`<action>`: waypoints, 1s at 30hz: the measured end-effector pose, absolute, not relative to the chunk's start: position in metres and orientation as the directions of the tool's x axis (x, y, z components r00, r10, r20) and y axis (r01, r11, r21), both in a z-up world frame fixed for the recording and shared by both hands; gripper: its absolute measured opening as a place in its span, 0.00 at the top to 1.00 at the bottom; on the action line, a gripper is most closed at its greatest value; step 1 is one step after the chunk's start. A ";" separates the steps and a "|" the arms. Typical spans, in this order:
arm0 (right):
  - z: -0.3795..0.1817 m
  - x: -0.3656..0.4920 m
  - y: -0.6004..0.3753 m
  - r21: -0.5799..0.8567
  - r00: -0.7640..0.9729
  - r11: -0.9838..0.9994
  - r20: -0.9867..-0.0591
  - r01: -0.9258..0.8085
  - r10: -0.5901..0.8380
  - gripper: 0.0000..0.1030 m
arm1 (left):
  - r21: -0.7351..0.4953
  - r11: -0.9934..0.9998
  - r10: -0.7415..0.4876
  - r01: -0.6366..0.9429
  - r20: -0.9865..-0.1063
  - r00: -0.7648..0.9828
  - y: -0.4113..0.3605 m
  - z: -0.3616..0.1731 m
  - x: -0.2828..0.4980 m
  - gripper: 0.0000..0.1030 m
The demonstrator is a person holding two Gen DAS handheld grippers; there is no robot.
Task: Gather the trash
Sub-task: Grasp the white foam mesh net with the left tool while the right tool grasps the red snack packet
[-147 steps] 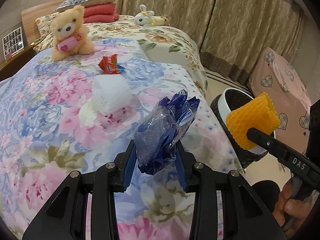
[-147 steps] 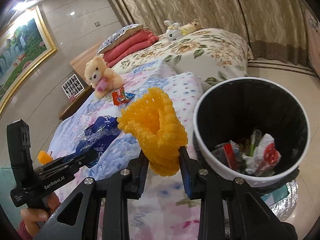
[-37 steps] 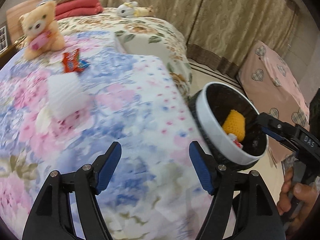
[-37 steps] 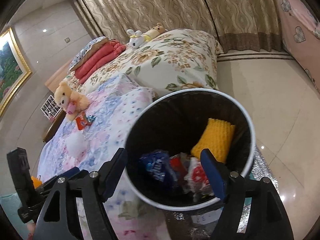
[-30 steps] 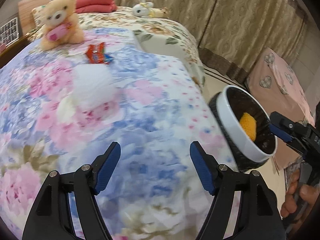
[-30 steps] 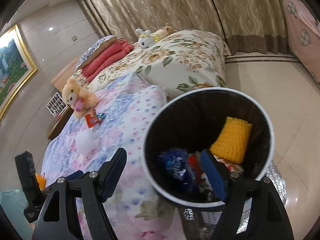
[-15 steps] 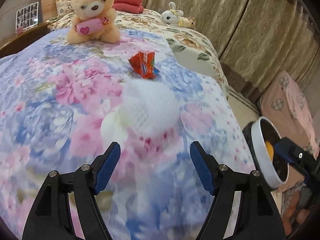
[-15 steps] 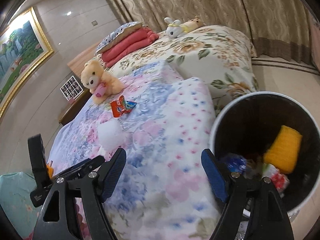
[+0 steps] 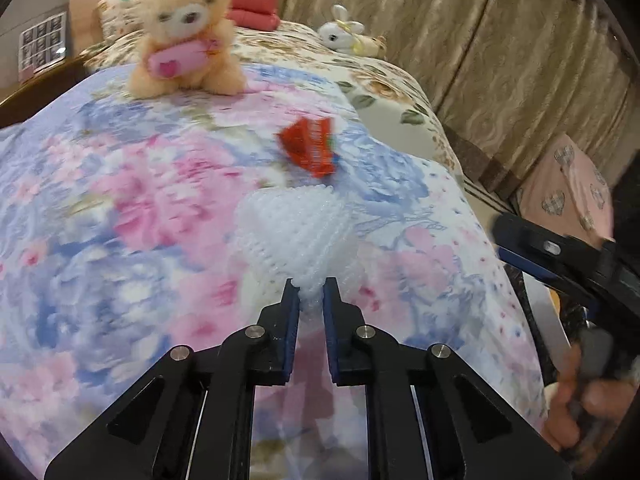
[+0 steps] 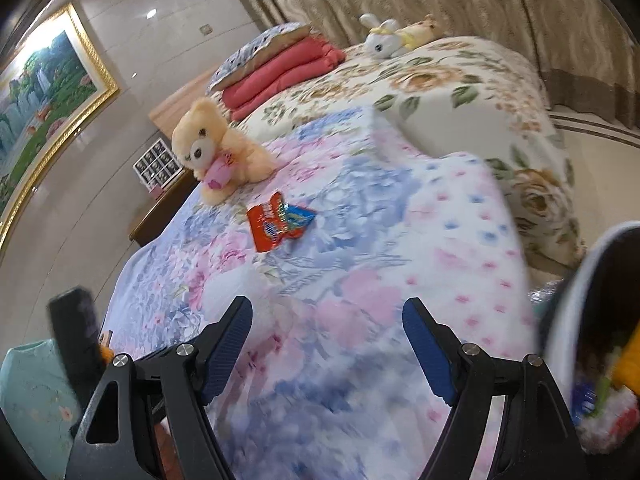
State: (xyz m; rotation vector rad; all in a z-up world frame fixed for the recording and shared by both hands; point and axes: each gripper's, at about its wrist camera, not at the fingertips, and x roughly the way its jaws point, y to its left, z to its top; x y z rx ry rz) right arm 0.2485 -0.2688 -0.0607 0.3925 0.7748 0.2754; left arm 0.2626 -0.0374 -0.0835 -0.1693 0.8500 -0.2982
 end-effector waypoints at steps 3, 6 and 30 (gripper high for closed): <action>-0.071 0.266 -0.249 0.443 0.665 0.888 -0.627 -0.125 0.406 0.23 | -0.302 0.941 -0.327 0.150 -0.706 0.628 -0.009 -0.083 0.257 0.90; -0.081 0.285 -0.229 0.437 0.654 0.885 -0.625 -0.160 0.427 0.23 | -0.314 0.943 -0.307 0.108 -0.704 0.641 0.014 -0.084 0.252 0.90; -0.095 0.364 -0.184 0.353 0.664 0.921 -0.651 -0.166 0.369 0.84 | -0.332 0.940 -0.305 0.082 -0.708 0.637 0.029 -0.098 0.252 0.89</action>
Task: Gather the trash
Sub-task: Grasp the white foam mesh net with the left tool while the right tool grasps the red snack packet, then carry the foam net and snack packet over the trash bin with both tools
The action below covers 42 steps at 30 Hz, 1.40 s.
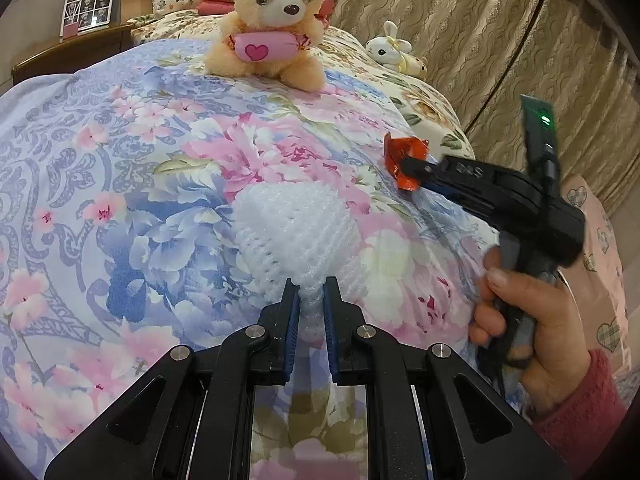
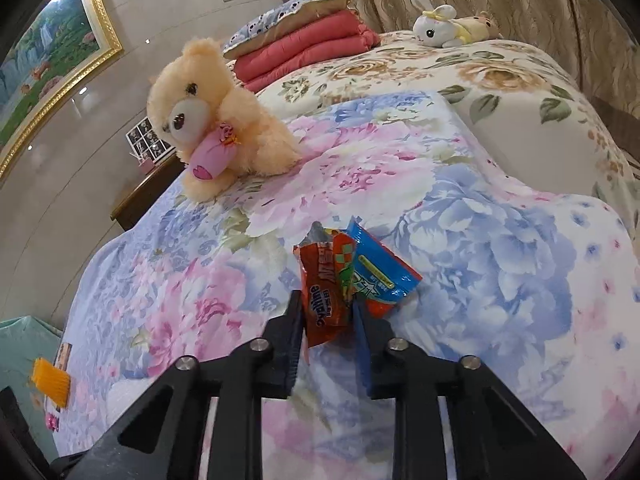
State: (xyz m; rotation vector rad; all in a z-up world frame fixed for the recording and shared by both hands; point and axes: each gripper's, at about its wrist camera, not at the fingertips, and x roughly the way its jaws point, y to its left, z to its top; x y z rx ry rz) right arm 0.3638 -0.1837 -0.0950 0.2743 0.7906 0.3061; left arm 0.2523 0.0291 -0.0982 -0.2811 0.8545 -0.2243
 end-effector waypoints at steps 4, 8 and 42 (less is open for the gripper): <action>-0.089 0.337 -0.188 0.367 0.665 0.912 -0.637 -0.183 0.390 0.85 | -0.333 0.940 -0.301 0.076 -0.703 0.645 0.028 -0.095 0.243 0.89; -0.084 0.297 -0.196 0.389 0.654 0.895 -0.623 -0.218 0.430 0.86 | -0.324 0.943 -0.297 0.079 -0.708 0.641 0.023 -0.091 0.231 0.89; -0.059 0.100 -0.320 0.428 0.741 0.903 -0.591 -0.050 0.321 0.86 | -0.231 0.902 -0.413 0.364 -0.703 0.579 -0.116 -0.062 0.152 0.90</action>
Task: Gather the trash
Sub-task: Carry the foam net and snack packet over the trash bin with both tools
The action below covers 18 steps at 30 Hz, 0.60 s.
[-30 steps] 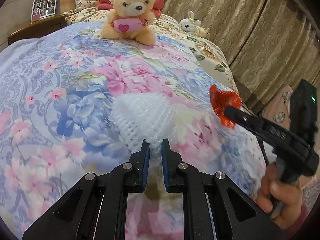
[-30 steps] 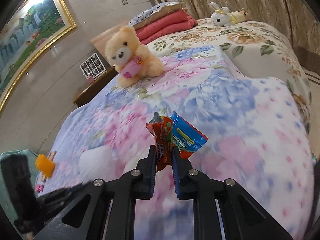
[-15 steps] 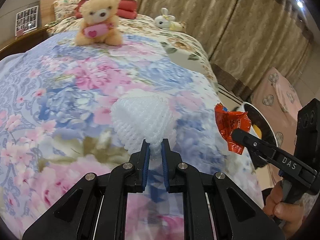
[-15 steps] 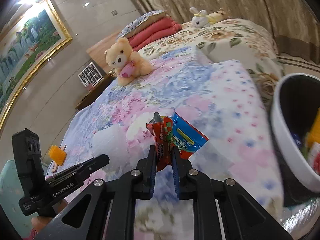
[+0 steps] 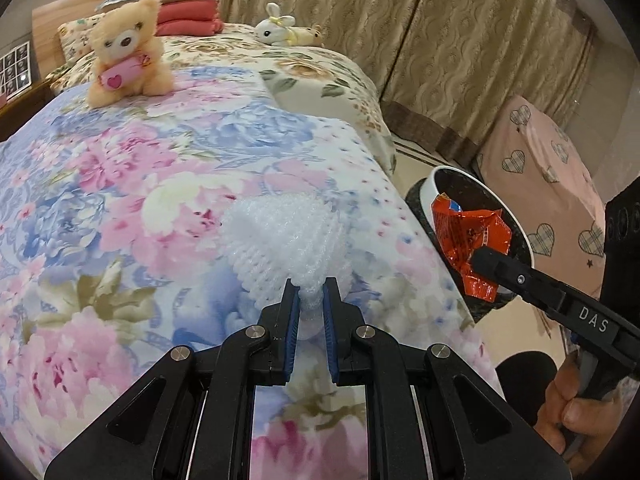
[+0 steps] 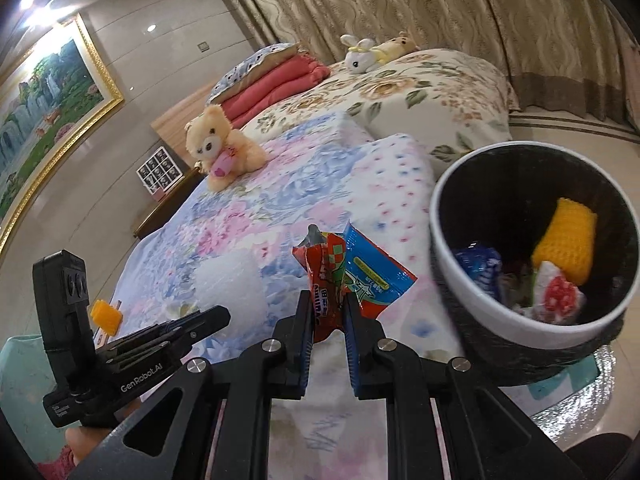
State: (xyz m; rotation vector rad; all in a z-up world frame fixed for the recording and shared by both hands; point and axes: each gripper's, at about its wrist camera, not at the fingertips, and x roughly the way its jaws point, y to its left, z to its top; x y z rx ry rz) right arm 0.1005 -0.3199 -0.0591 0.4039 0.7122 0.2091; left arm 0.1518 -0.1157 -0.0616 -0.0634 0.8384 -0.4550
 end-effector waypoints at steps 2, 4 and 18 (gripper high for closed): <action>-0.059 0.098 -0.325 0.424 0.743 0.905 -0.592 -0.045 0.314 0.86 | -0.224 0.901 -0.413 0.372 -0.706 0.576 -0.120 -0.062 0.151 0.90; -0.058 0.096 -0.330 0.419 0.747 0.907 -0.592 -0.038 0.304 0.86 | -0.223 0.899 -0.415 0.377 -0.707 0.572 -0.124 -0.062 0.151 0.89; -0.058 0.087 -0.355 0.434 0.759 0.901 -0.585 -0.003 0.284 0.86 | -0.207 0.882 -0.433 0.423 -0.707 0.558 -0.148 -0.057 0.147 0.89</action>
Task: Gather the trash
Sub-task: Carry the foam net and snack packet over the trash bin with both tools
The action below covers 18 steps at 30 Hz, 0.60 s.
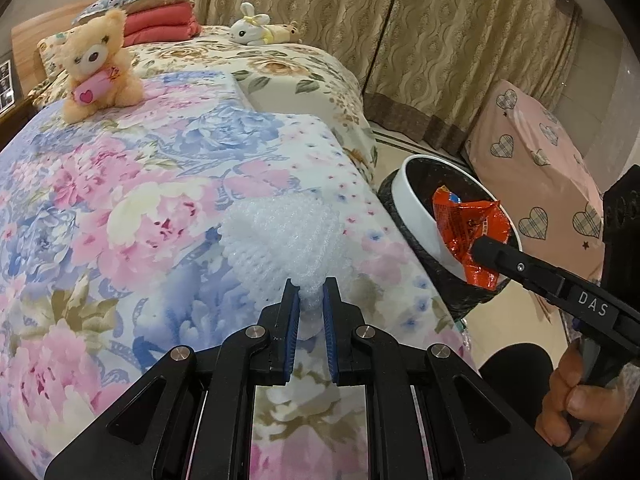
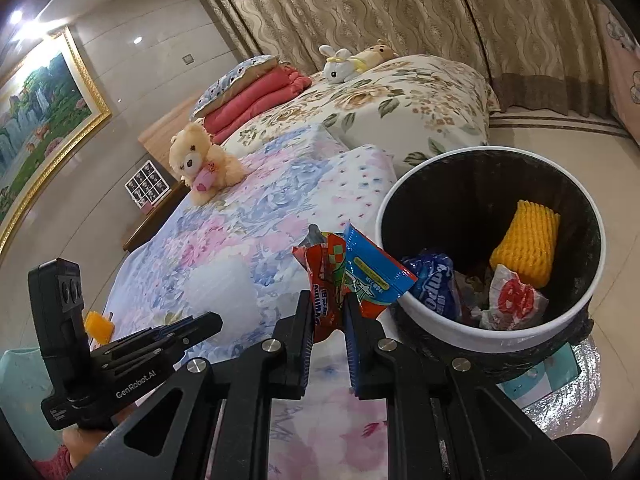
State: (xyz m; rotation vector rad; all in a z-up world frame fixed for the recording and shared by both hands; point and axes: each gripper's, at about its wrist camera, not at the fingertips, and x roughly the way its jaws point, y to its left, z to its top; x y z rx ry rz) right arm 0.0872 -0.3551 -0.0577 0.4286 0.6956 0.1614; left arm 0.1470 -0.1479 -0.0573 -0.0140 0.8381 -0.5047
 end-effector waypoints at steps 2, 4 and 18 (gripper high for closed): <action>-0.058 0.087 -0.358 0.437 0.760 0.899 -0.584 0.000 0.284 0.86 | -0.204 0.878 -0.438 0.432 -0.706 0.557 -0.153 -0.056 0.146 0.89; -0.058 0.086 -0.361 0.440 0.762 0.898 -0.584 0.008 0.280 0.86 | -0.206 0.872 -0.447 0.443 -0.705 0.551 -0.158 -0.055 0.146 0.90; -0.056 0.079 -0.401 0.447 0.782 0.891 -0.581 0.076 0.225 0.85 | -0.204 0.837 -0.489 0.509 -0.696 0.525 -0.195 -0.043 0.143 0.89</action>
